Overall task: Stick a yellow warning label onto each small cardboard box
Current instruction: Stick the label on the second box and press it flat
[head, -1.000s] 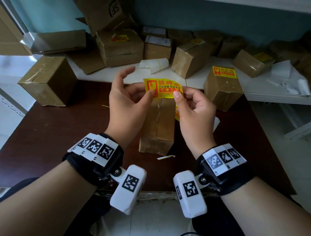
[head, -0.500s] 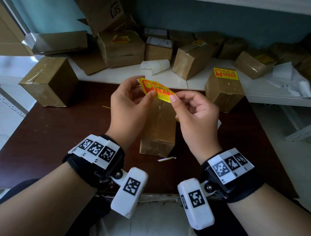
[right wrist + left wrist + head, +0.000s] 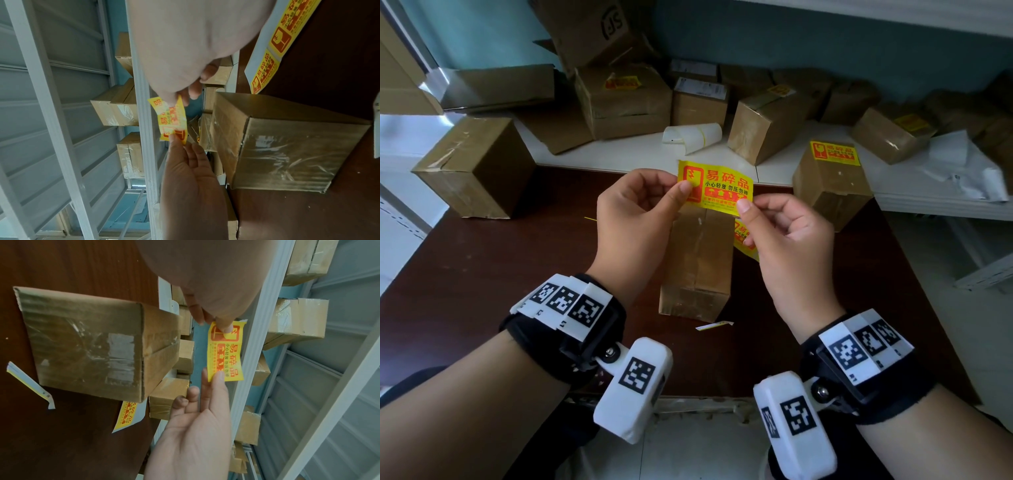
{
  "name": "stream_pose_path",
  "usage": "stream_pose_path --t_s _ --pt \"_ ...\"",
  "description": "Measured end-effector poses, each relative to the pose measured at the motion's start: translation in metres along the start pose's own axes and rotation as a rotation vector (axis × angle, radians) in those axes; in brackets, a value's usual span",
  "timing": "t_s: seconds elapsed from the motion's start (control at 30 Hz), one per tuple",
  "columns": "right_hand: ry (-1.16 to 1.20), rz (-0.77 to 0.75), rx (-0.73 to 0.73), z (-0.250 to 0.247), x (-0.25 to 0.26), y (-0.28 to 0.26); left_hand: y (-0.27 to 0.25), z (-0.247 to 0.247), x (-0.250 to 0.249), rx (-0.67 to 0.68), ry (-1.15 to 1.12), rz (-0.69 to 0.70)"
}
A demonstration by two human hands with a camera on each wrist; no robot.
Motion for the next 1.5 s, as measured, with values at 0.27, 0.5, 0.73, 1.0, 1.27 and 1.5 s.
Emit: stream_pose_path --t_s 0.27,0.5,0.73,1.0,1.27,1.5 --pt "-0.070 0.087 -0.049 -0.008 -0.013 0.003 0.002 0.000 0.004 0.022 0.049 -0.024" --pt "-0.151 0.156 -0.024 -0.007 -0.019 0.005 0.006 -0.002 0.008 0.023 0.165 -0.084" --pt "-0.180 0.199 0.006 -0.009 -0.026 0.007 0.007 -0.004 0.008 0.020 0.144 -0.132" --pt "-0.240 0.236 0.037 -0.012 -0.029 0.009 0.007 -0.004 0.011 0.026 0.176 -0.173" --pt "-0.229 0.244 0.030 -0.014 -0.034 0.010 0.004 -0.006 0.007 0.076 0.236 -0.193" --pt "-0.221 0.250 0.037 -0.014 -0.033 0.010 0.003 -0.005 0.008 0.105 0.276 -0.214"
Point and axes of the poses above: each hand's wrist, its own y-axis towards the middle knuckle, its own z-axis out of the palm, x = y × z, the point moved 2 cm from there along y, towards the middle knuckle, and after that the axes turned 15 degrees about y, right-handed, at the moved point
